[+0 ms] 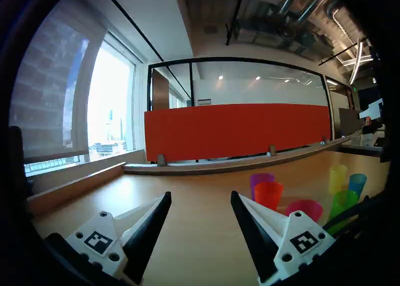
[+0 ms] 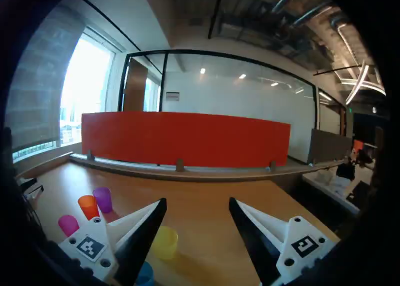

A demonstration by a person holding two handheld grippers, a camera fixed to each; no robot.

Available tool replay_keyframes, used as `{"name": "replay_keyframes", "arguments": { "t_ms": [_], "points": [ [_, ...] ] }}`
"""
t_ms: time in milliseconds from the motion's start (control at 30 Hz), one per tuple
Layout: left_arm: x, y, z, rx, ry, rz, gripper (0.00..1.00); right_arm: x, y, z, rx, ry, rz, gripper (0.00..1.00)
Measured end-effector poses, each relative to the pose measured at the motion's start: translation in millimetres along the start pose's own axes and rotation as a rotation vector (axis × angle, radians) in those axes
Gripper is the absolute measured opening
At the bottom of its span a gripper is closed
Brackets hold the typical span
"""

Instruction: Pour water

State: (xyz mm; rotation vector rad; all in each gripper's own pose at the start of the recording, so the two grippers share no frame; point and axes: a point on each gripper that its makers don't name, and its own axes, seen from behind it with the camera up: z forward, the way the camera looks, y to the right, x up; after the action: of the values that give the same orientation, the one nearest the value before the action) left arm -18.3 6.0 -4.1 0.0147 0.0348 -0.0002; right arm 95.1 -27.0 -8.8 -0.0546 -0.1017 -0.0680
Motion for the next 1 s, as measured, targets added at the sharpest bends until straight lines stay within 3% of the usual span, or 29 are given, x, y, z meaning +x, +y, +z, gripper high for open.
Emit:
{"name": "replay_keyframes", "arguments": {
  "t_ms": [367, 1000],
  "points": [
    [-6.2, -7.7, -2.8, 0.01, 0.003, -0.05, 0.87, -9.5, 2.6, -6.2, 0.004, -0.01, 0.0, 0.96],
    [-13.0, -12.1, 0.6, 0.019, -0.015, -0.053, 0.87, -12.6, 5.8, -6.2, 0.007, -0.019, -0.009, 0.97]
  ]
}}
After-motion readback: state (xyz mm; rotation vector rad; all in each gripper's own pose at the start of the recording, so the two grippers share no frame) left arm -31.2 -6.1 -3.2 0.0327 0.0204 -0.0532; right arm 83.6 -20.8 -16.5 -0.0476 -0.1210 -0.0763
